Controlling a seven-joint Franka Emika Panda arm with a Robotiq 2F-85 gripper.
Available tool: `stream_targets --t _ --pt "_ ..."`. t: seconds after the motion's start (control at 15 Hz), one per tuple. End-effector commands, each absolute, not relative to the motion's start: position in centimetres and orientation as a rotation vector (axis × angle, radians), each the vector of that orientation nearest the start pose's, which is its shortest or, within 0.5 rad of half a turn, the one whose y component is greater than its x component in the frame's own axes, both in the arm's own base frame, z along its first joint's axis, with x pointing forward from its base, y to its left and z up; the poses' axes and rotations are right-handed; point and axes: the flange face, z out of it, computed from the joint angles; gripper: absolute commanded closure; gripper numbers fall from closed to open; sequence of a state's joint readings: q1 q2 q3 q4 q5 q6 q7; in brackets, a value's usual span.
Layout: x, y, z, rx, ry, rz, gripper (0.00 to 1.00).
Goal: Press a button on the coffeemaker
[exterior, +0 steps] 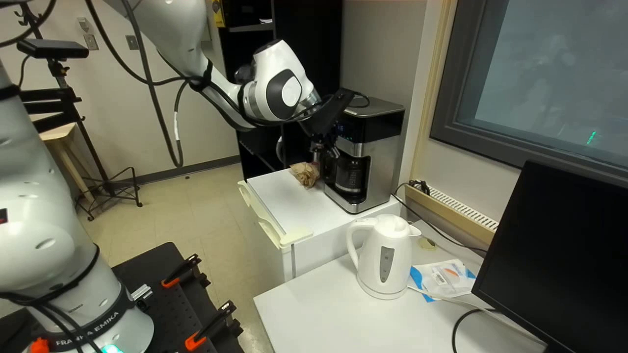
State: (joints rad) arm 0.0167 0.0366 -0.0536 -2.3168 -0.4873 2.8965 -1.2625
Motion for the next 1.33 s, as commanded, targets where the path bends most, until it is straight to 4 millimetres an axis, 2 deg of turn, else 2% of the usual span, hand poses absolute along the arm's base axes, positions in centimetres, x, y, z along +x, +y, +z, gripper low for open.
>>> stream_targets --t 0.0,0.73,1.27 --pt "57.1 1.2 38.4 1.681 1.953 0.382 0.99" --pt "60.0 1.7 38.6 1.562 1.982 0.414 1.00" --pt "60.7 1.8 38.6 1.473 2.007 0.429 1.00"
